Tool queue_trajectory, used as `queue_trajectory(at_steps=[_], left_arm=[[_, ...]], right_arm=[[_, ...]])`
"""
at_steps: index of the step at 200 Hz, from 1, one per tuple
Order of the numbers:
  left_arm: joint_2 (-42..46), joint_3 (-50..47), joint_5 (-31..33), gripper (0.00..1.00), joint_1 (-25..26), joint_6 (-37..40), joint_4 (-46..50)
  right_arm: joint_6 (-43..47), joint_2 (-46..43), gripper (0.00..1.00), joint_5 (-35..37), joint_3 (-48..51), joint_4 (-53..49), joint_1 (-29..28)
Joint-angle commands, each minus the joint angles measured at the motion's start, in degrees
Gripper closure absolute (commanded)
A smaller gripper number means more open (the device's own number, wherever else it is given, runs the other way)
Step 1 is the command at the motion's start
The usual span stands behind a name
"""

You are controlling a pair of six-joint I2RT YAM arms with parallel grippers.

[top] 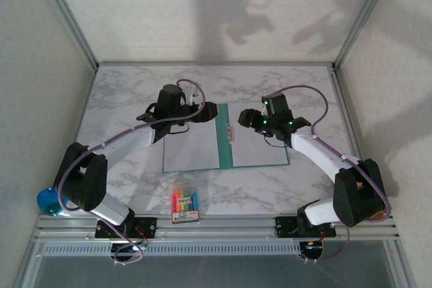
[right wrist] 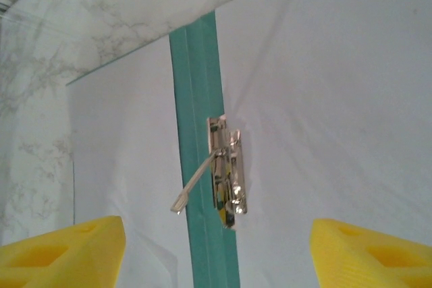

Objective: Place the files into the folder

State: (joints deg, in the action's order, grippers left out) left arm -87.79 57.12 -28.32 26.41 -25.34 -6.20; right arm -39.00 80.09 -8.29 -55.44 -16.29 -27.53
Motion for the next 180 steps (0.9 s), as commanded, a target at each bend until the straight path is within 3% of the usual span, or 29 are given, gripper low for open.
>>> queue_trajectory(at_steps=[1,77,180], left_arm=[[1.96,-2.59,4.3,0.21,-0.57,-0.94,1.8],[2.98,-10.96,7.48,0.21,-2.67,-3.76,2.93],[2.04,-17.22,9.04,0.23,-2.69,-4.72,3.12]], right_arm=[[-2.06,1.09,0.28,6.68,-5.42,-8.29,-3.03],[-2.74,9.1,0.32,17.69,-19.05,-21.85,-12.11],[-3.24,22.42,0.39,18.85,-26.47,-25.92,-14.29]])
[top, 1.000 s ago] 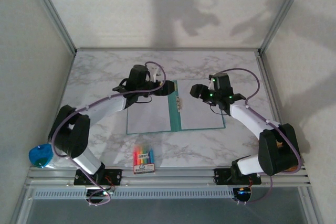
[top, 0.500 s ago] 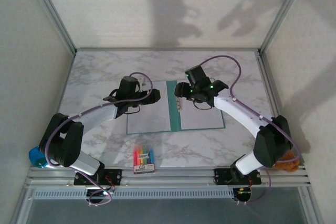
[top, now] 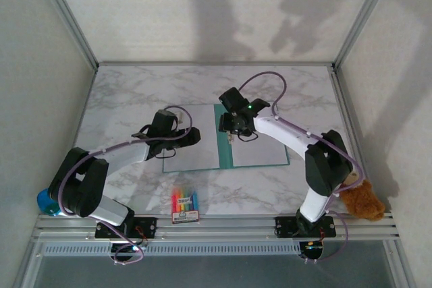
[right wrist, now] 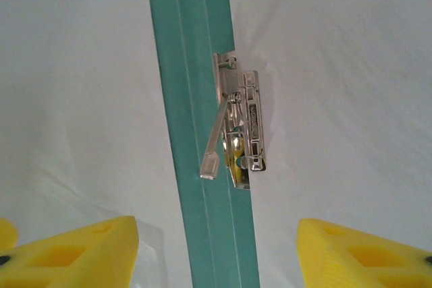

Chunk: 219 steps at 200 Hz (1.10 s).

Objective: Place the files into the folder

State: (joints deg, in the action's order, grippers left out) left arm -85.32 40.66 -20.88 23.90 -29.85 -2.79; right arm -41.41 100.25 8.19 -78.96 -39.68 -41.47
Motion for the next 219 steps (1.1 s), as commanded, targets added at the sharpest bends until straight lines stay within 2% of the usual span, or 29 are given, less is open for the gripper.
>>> queue_trajectory(at_steps=[1,31,40,100,113,219], left_arm=[[-0.45,-0.72,1.62,0.23,-0.13,-0.26,-0.24],[-1.07,-0.68,1.32,0.24,-0.04,-0.7,-0.18],[-1.23,-0.57,1.41,0.25,0.03,-0.66,0.12],[-2.75,-0.41,1.98,0.26,0.1,-0.52,0.75],[-2.87,-0.34,2.26,0.26,0.09,-0.46,0.84],[-5.44,0.22,3.74,0.27,0.12,0.3,1.07]], right_arm=[[-0.81,2.38,0.39,2.41,-3.04,-2.57,-0.35],[-0.95,6.07,0.43,2.4,-6.03,-4.24,-0.36],[-0.63,7.05,0.48,2.01,-6.59,-4.26,-0.36],[0.39,11.52,0.6,1.24,-10.81,-6.0,-0.36],[0.5,11.94,0.66,0.96,-11.0,-5.94,-0.34],[0.37,13.2,0.79,0.3,-11.27,-6.86,-0.39]])
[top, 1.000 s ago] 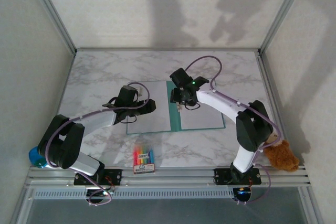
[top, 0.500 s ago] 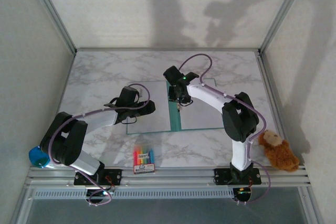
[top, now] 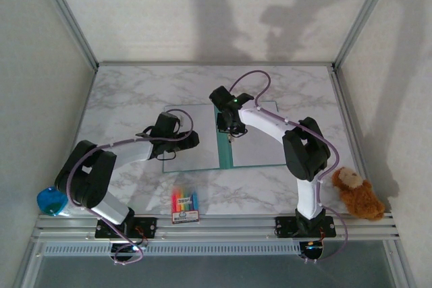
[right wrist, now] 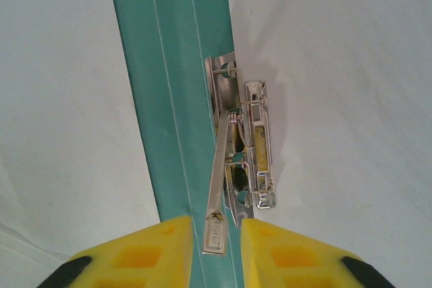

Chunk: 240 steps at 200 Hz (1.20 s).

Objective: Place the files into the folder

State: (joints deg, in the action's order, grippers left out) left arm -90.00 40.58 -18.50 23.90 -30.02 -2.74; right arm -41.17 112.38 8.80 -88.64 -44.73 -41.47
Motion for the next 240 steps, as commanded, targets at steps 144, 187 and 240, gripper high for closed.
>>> queue_trajectory(at_steps=[144,187,240], left_arm=[[-0.66,0.0,2.15,0.27,0.09,0.66,1.51],[-0.5,-0.23,2.07,0.27,0.09,0.48,1.35],[-0.65,-0.4,1.91,0.27,0.18,0.23,1.25]], right_arm=[[0.31,1.79,0.8,-0.45,-1.99,-3.08,-0.36],[0.31,1.88,0.84,-0.44,-1.81,-2.99,-0.41],[0.63,1.88,0.76,-0.34,-2.48,-3.43,-0.36]])
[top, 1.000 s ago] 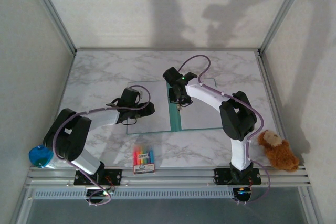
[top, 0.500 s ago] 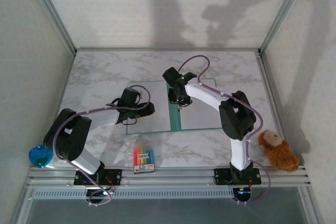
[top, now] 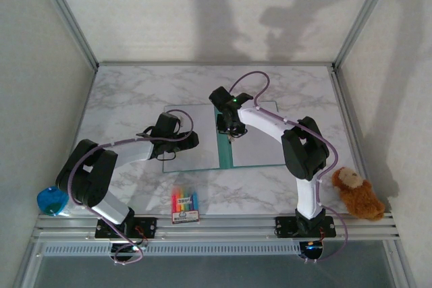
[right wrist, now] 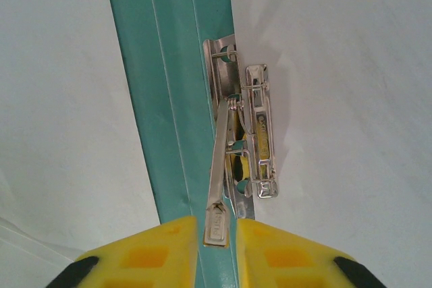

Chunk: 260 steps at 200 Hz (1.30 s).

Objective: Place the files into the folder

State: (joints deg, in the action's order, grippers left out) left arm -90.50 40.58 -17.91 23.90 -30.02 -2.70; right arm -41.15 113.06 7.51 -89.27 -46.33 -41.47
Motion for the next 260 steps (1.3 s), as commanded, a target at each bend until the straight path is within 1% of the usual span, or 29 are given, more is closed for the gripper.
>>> queue_trajectory(at_steps=[1,68,132,149,170,184,209,243,260], left_arm=[[-0.17,-0.41,1.36,0.27,0.18,0.23,1.21],[-0.92,-0.76,1.39,0.27,0.35,0.14,0.97],[-0.98,-0.63,1.46,0.27,0.34,0.19,1.12],[-0.99,-0.68,1.46,0.27,0.35,0.18,1.19],[-0.95,-0.62,1.44,0.27,0.44,0.16,1.21],[-1.01,-0.67,1.4,0.27,0.43,0.15,1.22],[-1.1,-0.59,1.3,0.27,0.45,0.18,1.21],[-1.12,-0.67,1.37,0.27,0.53,0.12,1.2],[-1.12,-0.67,1.37,0.27,0.53,0.14,1.38]], right_arm=[[0.62,1.2,0.76,0.94,-1.9,-1.83,-0.36],[0.7,1.47,0.82,1.81,-2.18,-2.36,-0.36],[0.68,2.08,0.81,0.9,-2.22,-2.49,-0.35],[0.67,2.0,0.84,1.0,-2.22,-2.62,-0.36],[0.75,1.97,0.85,1.13,-2.31,-2.73,-0.36],[0.88,2.16,0.83,1.23,-2.65,-3.11,-0.36],[0.9,2.17,0.75,1.31,-3.33,-3.57,-0.32],[1.25,2.26,0.74,1.86,-4.18,-4.1,-0.36],[1.3,2.48,0.75,1.79,-4.44,-4.12,-0.34]])
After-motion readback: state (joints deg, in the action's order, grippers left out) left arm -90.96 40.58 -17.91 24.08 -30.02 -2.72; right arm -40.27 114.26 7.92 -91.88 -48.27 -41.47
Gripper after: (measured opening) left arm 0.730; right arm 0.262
